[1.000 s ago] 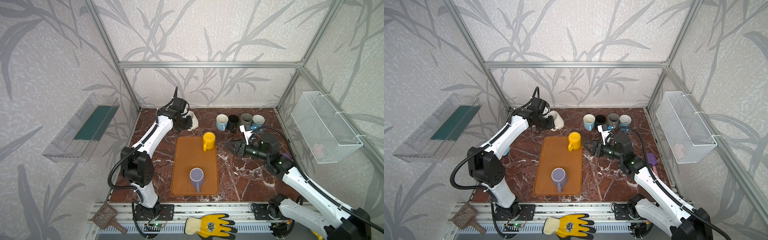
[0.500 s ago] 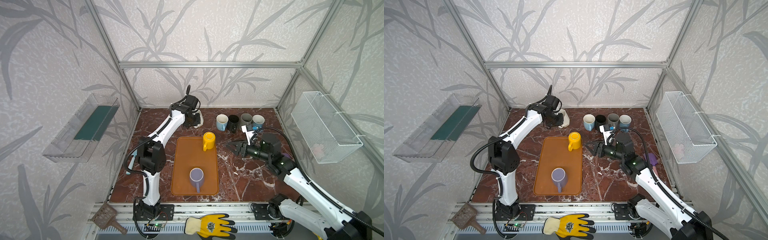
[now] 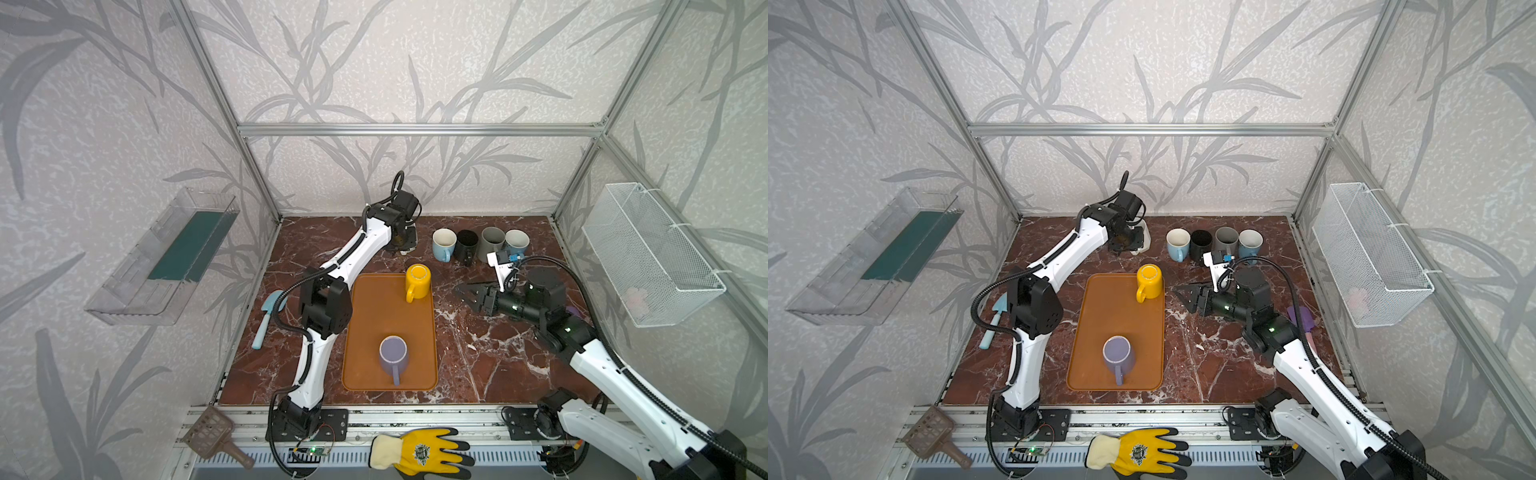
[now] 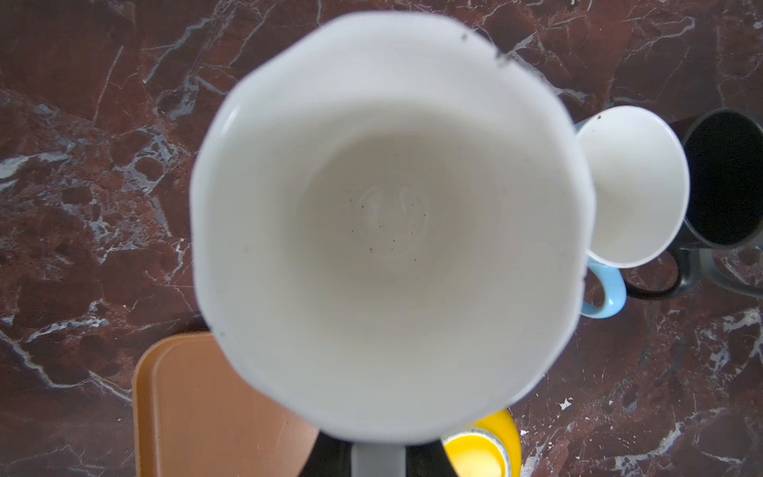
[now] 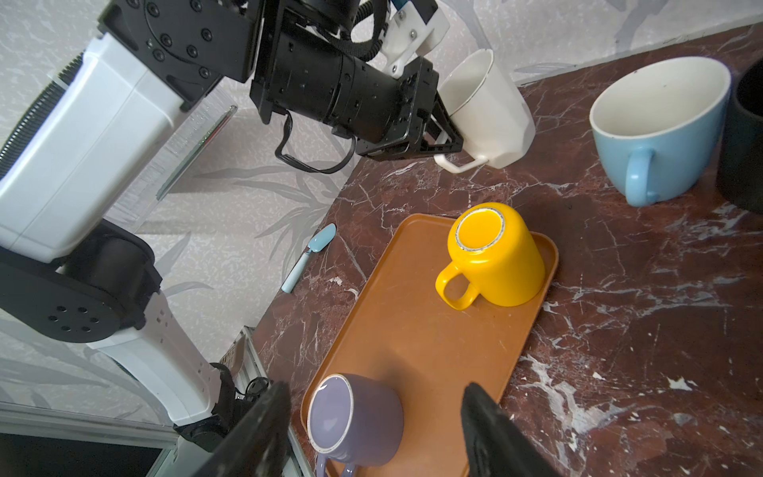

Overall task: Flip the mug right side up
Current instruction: 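Carry the upright white mug with the left gripper toward the mug row, then lower the white hexagonal mug with the left gripper beside the light blue mug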

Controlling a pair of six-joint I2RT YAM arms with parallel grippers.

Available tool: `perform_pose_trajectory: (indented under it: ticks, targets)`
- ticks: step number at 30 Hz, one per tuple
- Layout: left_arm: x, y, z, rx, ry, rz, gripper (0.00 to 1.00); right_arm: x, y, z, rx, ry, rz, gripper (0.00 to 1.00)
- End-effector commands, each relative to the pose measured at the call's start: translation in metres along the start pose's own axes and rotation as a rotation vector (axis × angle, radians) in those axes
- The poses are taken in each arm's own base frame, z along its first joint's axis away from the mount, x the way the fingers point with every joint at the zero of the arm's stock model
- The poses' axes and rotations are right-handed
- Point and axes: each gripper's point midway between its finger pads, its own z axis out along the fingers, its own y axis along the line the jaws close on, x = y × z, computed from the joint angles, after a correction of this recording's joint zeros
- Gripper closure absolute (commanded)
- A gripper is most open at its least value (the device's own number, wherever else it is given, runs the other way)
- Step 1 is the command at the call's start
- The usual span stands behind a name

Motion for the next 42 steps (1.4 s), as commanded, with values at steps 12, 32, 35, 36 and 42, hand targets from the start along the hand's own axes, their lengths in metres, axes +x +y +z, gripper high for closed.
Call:
perform_pose_trajectory:
  ticks: [12, 32, 35, 36, 42]
  targets:
    - [-0.024, -0.019, 0.016, -0.016, -0.103, -0.060, 1.00, 0.001, -0.003, -0.008, -0.011, -0.012, 0.004, 0.34]
    - [-0.019, -0.039, 0.041, -0.047, -0.107, -0.035, 1.00, 0.002, -0.004, -0.021, -0.003, -0.025, 0.013, 0.34]
    - [-0.017, -0.042, 0.044, -0.043, -0.100, -0.030, 1.00, 0.003, -0.004, -0.021, -0.004, -0.024, 0.013, 0.34]
    - [-0.017, -0.042, 0.044, -0.045, -0.100, -0.030, 1.00, 0.003, -0.004, -0.021, -0.003, -0.025, 0.013, 0.34]
    - [-0.014, -0.047, 0.047, -0.043, -0.088, -0.017, 1.00, 0.002, -0.005, -0.022, -0.002, -0.027, 0.013, 0.34]
